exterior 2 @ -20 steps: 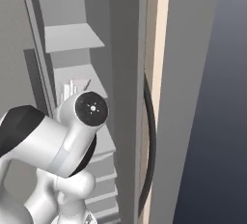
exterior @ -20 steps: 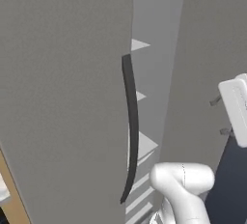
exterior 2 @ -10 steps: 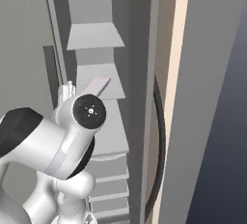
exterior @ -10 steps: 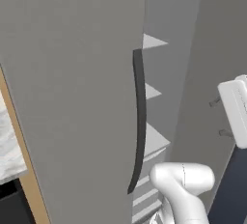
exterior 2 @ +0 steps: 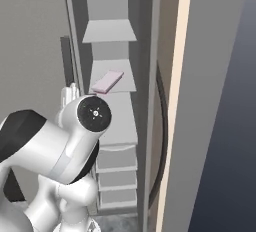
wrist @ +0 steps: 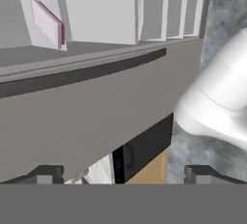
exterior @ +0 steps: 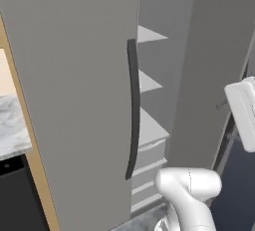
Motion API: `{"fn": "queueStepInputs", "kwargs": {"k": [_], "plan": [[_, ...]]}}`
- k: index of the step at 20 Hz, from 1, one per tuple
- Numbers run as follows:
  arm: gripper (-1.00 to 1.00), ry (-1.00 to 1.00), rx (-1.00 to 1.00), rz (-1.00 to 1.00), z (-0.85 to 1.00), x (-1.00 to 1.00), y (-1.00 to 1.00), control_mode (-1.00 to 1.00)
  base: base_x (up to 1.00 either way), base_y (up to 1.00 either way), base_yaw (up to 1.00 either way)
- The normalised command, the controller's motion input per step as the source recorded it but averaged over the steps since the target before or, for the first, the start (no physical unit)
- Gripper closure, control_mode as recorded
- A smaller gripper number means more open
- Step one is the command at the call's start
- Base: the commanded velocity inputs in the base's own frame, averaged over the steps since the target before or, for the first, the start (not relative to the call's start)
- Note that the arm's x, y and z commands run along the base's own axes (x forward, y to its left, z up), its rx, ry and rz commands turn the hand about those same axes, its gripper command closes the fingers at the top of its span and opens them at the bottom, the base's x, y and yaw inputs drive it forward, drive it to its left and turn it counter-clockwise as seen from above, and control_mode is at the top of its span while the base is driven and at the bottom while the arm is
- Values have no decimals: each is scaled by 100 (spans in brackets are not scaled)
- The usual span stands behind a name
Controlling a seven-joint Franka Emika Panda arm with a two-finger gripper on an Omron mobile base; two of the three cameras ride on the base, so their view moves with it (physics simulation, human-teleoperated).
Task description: The ice cube tray has been filled with water. Take the tray and place it in the freezer to make ice. Close the freezer door after placing the tray.
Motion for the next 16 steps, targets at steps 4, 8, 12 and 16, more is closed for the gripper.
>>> {"fn": "queueStepInputs", "kwargs": {"k": [4,8,12,16], "plan": [[-100,0,0,0,0,0,0,100,-60,-12,11],[-100,0,0,0,0,0,0,100,-46,-2,8],[-100,0,0,0,0,0,0,100,-34,-12,9],[-100,0,0,0,0,0,0,100,-21,-18,11]]}}
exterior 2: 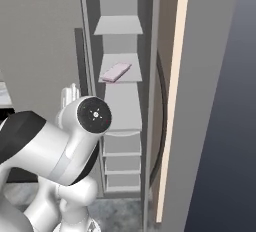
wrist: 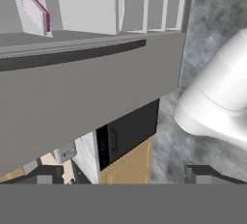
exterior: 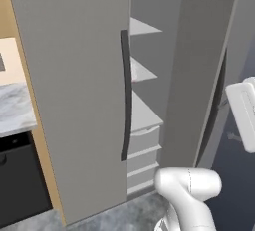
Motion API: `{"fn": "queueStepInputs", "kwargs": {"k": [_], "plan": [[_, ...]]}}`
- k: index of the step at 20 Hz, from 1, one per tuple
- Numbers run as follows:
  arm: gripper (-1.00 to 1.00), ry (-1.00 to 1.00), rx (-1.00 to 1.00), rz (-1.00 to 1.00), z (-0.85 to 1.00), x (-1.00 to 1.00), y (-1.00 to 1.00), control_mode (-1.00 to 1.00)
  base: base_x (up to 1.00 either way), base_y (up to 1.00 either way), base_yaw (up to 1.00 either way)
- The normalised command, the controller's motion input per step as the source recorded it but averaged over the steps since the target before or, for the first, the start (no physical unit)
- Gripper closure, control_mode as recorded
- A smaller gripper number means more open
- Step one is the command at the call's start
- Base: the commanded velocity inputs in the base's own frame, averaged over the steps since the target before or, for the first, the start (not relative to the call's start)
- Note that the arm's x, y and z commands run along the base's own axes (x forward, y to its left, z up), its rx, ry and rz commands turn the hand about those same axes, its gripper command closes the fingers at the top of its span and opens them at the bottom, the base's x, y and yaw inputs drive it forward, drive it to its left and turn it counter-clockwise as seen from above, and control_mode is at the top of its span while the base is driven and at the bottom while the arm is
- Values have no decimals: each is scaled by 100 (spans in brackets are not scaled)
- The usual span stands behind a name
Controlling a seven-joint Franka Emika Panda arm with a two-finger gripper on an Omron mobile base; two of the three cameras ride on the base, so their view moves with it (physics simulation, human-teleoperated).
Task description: The ice cube tray has been filled with water. Take the tray and place it in the freezer to make ice. Close the freezer door after placing the tray.
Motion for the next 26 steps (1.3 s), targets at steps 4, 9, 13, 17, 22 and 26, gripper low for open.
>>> {"fn": "queueStepInputs", "kwargs": {"k": [4,9,13,17,22,26], "plan": [[-100,0,0,0,0,0,0,100,-19,-26,12],[-100,0,0,0,0,0,0,100,-20,-30,12],[-100,0,0,0,0,0,0,100,-26,-36,12],[-100,0,0,0,0,0,0,100,-30,-38,12],[-100,0,0,0,0,0,0,100,-29,-40,11],[-100,0,0,0,0,0,0,100,-19,-42,11]]}}
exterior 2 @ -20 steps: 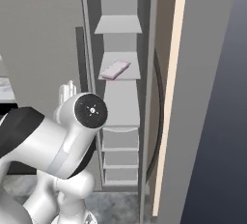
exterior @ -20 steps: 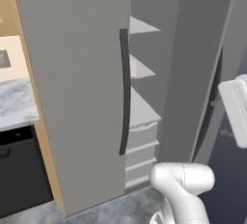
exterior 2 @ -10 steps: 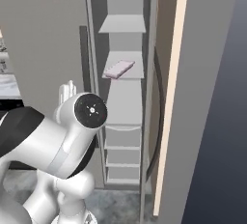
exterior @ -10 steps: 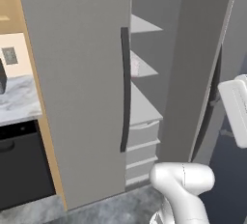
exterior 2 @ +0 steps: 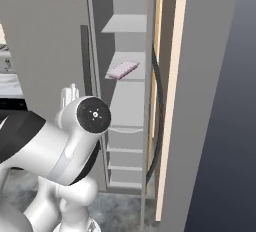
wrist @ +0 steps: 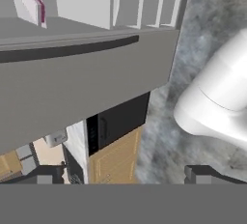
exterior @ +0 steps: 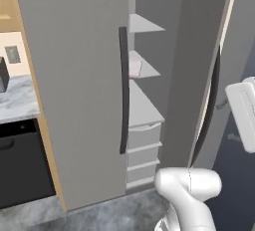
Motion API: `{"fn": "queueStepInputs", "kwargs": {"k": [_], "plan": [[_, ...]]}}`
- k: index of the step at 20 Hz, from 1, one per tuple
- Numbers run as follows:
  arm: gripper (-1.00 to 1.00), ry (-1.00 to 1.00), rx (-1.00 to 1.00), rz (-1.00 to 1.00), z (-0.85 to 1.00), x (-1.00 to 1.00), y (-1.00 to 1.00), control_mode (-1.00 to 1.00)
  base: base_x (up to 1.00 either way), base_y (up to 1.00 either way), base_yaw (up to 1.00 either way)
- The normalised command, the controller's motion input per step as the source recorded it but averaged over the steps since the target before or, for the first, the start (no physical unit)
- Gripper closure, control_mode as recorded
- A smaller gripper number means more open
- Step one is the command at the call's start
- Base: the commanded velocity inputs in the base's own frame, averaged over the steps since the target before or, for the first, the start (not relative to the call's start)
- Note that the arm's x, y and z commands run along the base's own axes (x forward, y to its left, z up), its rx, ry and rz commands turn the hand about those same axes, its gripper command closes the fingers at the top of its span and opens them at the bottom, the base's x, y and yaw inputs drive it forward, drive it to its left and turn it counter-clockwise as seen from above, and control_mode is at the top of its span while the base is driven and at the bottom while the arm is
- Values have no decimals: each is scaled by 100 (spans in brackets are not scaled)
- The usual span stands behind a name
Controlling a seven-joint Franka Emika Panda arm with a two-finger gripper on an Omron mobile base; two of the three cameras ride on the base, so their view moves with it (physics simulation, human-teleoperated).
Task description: The ice cube tray has been filled with water. Take the tray and place it in the freezer to make ice. Close the freezer door after placing the tray.
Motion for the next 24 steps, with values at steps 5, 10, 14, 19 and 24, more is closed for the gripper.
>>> {"fn": "queueStepInputs", "kwargs": {"k": [5,10,14,19,24], "plan": [[-100,0,0,0,0,0,0,100,-5,-45,10],[-100,0,0,0,0,0,0,100,-1,-41,9],[-100,0,0,0,0,0,0,100,-6,-20,11],[-100,0,0,3,0,0,0,-100,-1,0,2],[-100,0,0,0,0,0,0,-100,0,0,0]]}}
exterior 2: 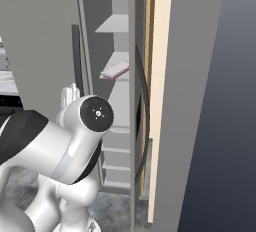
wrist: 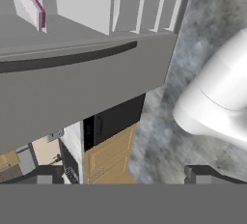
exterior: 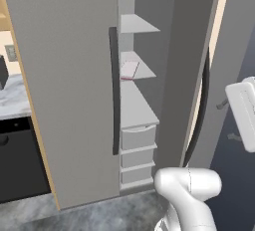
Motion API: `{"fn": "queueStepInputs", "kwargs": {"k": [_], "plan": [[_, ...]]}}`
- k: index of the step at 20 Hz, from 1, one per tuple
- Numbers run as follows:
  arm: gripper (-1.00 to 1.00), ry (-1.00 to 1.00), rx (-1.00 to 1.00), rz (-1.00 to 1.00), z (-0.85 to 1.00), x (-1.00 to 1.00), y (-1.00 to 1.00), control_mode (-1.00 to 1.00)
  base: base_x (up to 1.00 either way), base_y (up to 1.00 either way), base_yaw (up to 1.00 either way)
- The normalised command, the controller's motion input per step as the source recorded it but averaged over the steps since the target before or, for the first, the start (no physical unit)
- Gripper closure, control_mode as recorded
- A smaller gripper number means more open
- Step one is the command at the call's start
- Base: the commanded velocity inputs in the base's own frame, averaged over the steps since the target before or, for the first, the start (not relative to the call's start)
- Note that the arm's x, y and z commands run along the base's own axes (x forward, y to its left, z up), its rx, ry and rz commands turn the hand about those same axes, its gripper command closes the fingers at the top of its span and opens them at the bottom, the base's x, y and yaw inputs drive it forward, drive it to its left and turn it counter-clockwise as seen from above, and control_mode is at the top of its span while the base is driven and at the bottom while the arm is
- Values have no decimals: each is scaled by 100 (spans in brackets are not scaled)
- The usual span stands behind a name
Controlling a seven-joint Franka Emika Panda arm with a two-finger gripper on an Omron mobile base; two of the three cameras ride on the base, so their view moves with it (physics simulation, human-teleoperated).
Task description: The ice cube tray has been filled with water. Take the tray and place it in the freezer to make ice. Close the freezer door after placing the tray.
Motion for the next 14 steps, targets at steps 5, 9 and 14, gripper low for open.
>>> {"fn": "queueStepInputs", "kwargs": {"k": [5,9,14], "plan": [[-100,0,0,0,0,0,0,-100,0,0,0],[-100,0,0,0,0,0,0,-100,0,0,0],[-100,0,0,0,-3,0,-4,-100,0,0,0]]}}
